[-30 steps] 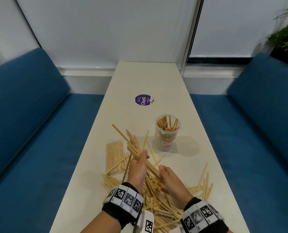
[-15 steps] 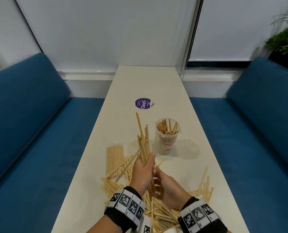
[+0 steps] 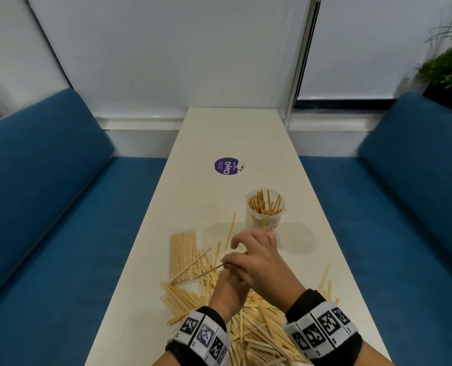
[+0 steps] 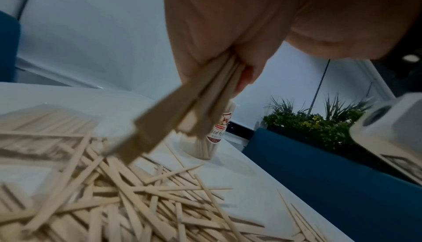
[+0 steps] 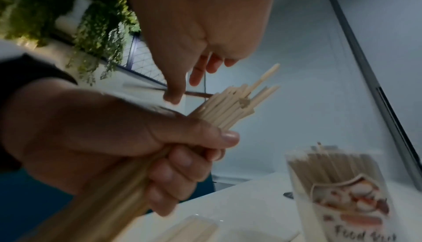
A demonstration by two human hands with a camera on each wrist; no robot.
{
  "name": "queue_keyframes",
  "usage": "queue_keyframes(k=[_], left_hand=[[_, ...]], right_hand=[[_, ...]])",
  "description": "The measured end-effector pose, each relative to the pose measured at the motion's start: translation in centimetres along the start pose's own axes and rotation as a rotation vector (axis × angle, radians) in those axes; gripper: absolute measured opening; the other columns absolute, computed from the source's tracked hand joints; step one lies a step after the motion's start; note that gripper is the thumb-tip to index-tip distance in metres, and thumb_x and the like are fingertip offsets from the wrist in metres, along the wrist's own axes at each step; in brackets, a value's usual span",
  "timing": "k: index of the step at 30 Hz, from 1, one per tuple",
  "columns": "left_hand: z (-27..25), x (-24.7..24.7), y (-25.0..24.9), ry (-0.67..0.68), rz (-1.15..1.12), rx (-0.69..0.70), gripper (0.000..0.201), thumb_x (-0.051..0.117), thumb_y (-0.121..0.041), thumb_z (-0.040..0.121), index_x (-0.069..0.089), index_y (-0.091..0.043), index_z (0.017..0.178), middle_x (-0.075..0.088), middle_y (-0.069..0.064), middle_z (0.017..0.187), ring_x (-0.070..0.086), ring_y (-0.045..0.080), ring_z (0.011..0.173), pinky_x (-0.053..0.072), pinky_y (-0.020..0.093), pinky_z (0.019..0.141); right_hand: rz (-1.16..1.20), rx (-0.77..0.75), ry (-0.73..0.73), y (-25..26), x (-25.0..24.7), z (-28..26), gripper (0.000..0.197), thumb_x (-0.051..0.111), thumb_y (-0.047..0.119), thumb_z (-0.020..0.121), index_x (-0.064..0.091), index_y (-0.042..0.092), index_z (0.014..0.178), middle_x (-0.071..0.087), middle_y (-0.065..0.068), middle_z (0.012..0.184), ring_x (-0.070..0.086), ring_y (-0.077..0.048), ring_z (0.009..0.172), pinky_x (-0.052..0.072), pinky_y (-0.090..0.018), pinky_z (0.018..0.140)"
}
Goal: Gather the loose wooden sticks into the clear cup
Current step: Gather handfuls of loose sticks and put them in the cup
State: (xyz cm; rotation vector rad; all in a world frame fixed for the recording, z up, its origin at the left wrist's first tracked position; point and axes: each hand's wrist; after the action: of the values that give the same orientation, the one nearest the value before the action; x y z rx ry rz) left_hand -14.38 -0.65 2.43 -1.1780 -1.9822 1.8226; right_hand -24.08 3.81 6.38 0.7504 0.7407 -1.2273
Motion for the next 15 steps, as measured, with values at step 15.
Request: queue_keyframes(k=[15], left_hand=[[0.1,-1.4,-1.2,0.088,-0.812,-0.176,0.035,0.05,-0.046,0.081,0.048,-0.012,0.079,0.042,-0.004,0.055,0.04,0.008,0.046,0.038,0.02,0.047]], right_hand=[[0.906,0.942,-0.002,-1.1,-3.8,-0.4,0.03,0.075,0.018,0.076,0.052,0.021,0.095,0.066,-0.009,0.07,0.057,-0.006,0.058,0.047,-0.016,0.059]])
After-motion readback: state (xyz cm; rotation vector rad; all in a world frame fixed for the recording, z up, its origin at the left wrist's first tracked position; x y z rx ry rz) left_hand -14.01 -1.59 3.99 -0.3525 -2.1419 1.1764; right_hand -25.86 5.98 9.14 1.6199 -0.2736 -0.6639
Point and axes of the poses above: each hand's wrist, its own z-axis towards the middle knuckle, its own x-axis out of the palm, y = z × x
